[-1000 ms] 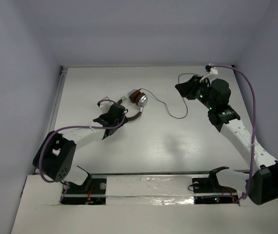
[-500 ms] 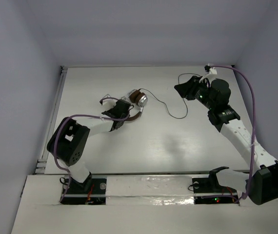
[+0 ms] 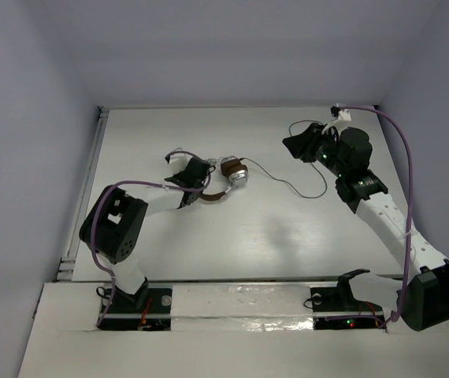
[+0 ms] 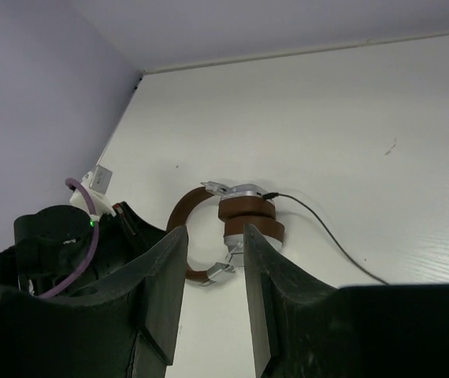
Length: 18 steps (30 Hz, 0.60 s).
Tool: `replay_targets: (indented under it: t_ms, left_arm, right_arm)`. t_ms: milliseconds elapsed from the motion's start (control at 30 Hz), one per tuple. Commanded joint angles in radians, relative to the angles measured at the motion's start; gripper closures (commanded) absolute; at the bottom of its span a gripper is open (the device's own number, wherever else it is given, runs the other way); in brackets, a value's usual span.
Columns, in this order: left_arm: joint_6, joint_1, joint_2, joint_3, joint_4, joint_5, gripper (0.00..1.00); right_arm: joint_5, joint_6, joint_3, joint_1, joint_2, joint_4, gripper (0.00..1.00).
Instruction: Wrap the headphones
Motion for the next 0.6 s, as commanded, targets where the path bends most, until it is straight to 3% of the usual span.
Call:
replay_targets:
  t_ms: [0,100,133,167,267,500,567]
  left_arm:
    - [0.165,0.028,-0.01,-0.003,-0.023,0.012,1.0]
    - [0.245,0.028,0.001,0.011,-0.035,-0.003,1.0]
    - [0.257,0.028,0.007,0.02,-0.059,-0.01,0.94]
    - [0.274,0.028,0.016,0.027,-0.064,-0.01,0.79]
    - [0.289,0.028,0.027,0.041,-0.046,0.013,0.62]
    - [0.298,0.037,0.108,0.086,-0.041,0.052,0.62]
    - [0.291,0.038,0.119,0.095,-0.044,0.046,0.67]
  right_arm:
    - [0.037,-0.006,0.012,-0.001,-0.012,0.0,0.59]
    - [0.045,0.002,0.008,-0.001,-0.021,0.007,0.6]
    - [0.043,0.005,0.006,-0.001,-0.022,0.009,0.6]
    - [0.042,0.006,0.006,-0.001,-0.022,0.012,0.6]
    - [0.042,0.005,0.008,-0.001,-0.013,0.009,0.6]
    - [0.042,0.006,0.003,-0.001,-0.016,0.015,0.6]
    - [0.043,0.006,0.001,-0.001,-0.021,0.018,0.6]
